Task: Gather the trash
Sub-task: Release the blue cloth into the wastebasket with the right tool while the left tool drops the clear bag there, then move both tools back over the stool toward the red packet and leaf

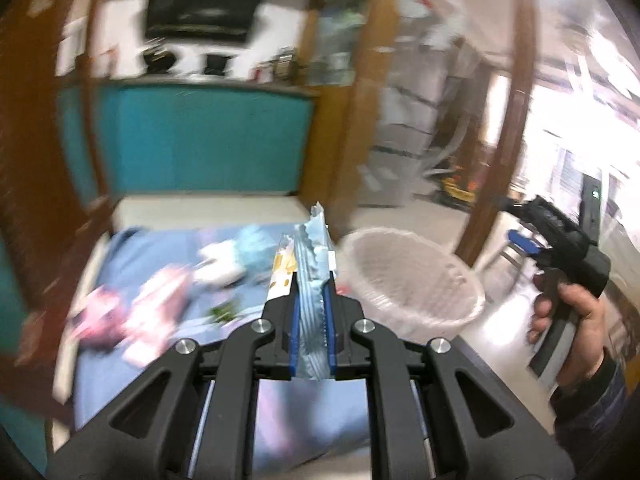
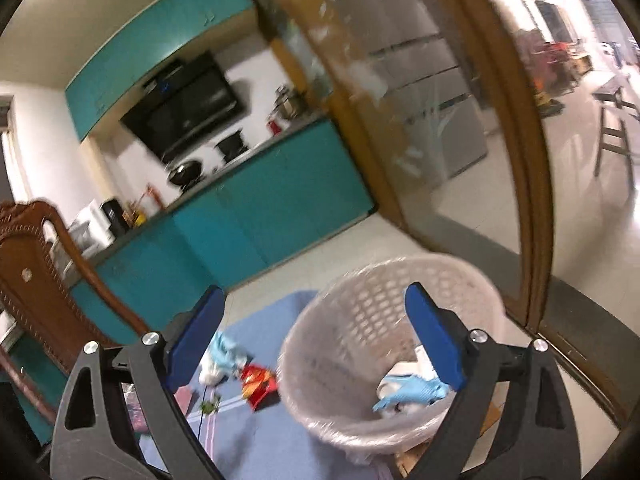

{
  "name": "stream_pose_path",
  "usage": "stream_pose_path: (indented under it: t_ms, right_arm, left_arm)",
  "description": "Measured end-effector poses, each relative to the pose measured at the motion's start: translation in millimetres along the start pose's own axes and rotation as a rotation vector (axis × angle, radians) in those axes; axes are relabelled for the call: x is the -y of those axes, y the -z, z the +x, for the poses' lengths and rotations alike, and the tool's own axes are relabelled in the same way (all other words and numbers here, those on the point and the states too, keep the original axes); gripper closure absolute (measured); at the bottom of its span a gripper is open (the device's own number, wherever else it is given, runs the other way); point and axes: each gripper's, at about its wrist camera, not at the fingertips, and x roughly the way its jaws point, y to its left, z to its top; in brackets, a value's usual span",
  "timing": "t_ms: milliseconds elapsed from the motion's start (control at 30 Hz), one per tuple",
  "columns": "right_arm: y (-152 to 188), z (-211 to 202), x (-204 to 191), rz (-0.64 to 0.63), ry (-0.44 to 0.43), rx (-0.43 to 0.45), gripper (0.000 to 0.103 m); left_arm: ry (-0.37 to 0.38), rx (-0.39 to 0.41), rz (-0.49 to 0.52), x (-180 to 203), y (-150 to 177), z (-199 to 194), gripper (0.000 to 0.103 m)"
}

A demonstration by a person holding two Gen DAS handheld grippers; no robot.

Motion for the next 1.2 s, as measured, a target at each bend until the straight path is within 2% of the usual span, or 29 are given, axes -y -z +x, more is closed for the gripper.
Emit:
stream_pose_path:
  t_ms: [100,167,233,267,300,367,433,533,567,700,767,867,967,1067,1200]
  right_arm:
    - [-7.4,-11.6,18.7,0.088,0.013,0.065,0.013]
    - [-10.8,-14.9,20.9,0.121,0.019,0.094,0.013]
    - [-13.6,-15.9,21.5,0.123,0.006,0.094,0.013]
    - [-13.8,-14.1,18.9,0.115,0.001,0.088,0.013]
    - [-13.1,-11.2,15.8,0.096,-0.005,0.074,0.013]
    - [-10.1,-4.3,8.8,0.064,-0.023,0.031,0.013]
    - [-4.2,2.6,-2.5,0.027,-0.053,-0.021,0.013]
    - [9.5,12.8,-33.1,-0.089,-0.092,-0.104,0.013]
    - [15.3,16.1,-42.6,-0.123,-0.102,-0.131,0.013]
    - [58.2,29.4,-101.4,-0.309,-0.153,-0.281,0.013]
    - [75.4,28.8,-123.2,-0.375,-0.168,-0.311,0.013]
    - [108.1,22.3,-161.8,-0.518,-0.183,-0.342,0.013]
    - [130.6,17.1,-181.8,-0.595,-0.174,-0.358,0.013]
    - [136.4,23.4,-183.2,-0.578,-0.174,-0.397,0.013]
    - [137.6,26.8,-177.8,-0.550,-0.157,-0.396,0.013]
  left_arm:
    - [0.106,0.010,0.019,51.2,-30.0,47.5,0.092]
    - [0.136,0.000,0.016,77.0,-46.6,78.8,0.089]
    - [0.147,-0.056,0.026,97.5,-53.8,115.1,0.065]
    - [0.127,-0.099,0.024,105.1,-51.8,135.3,0.028]
    - [0.094,-0.121,0.024,106.8,-46.9,144.6,0.012]
    - [0.009,-0.156,0.031,103.2,-31.8,154.8,0.013]
    - [0.005,-0.144,0.023,90.0,-19.8,140.6,0.013]
    - [-0.074,-0.113,0.034,52.2,-1.2,94.3,0.012]
    - [-0.121,-0.104,0.032,35.9,5.0,75.1,0.012]
    - [-0.298,-0.086,-0.037,-27.5,25.7,6.1,0.010]
    - [-0.344,-0.093,-0.068,-49.2,33.8,-17.7,0.009]
    - [-0.382,-0.105,-0.103,-68.7,46.9,-37.0,0.009]
    - [-0.377,-0.113,-0.100,-74.1,55.2,-44.8,0.009]
    - [-0.372,-0.125,-0.082,-77.9,60.0,-39.8,0.009]
    - [-0.339,-0.141,-0.114,-82.9,59.2,-31.9,0.009]
